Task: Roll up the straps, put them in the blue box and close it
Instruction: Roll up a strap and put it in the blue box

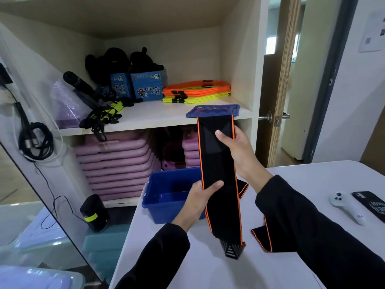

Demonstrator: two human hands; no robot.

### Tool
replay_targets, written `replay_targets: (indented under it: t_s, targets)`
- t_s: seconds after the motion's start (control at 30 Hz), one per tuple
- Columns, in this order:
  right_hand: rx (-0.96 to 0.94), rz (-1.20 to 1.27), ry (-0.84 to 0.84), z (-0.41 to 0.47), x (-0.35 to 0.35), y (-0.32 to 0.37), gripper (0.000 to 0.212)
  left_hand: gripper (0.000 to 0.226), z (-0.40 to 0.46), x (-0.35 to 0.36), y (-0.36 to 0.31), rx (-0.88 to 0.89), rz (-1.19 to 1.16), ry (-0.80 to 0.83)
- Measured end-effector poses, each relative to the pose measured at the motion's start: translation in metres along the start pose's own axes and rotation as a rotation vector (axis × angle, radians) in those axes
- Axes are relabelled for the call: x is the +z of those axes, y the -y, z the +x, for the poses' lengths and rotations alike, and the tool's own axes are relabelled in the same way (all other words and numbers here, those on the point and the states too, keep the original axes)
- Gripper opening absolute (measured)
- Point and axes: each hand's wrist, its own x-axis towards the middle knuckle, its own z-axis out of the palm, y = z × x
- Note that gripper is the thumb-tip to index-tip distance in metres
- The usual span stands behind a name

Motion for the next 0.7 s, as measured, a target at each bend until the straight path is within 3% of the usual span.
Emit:
replay_targets:
  t_s: [0.2, 0.47, 0.7]
  targets:
    - [-0.002, 0.042, -0.014, 0.001, 0.001, -0.005, 0.011, 0.031, 0.000, -0.002, 0.007, -0.040, -0.006, 0.014]
    - [-0.026, 0.111, -0.048, 0.012, 0.000, 0.012, 0.009, 0.016, -0.006, -0.005, 0.022, -0.146, 0.038, 0.194]
    - [-0.048, 0.095, -0.065, 0.014, 0.003, 0.011, 0.009, 0.014, 0.000, -0.008, 0.030, -0.141, 0.039, 0.145]
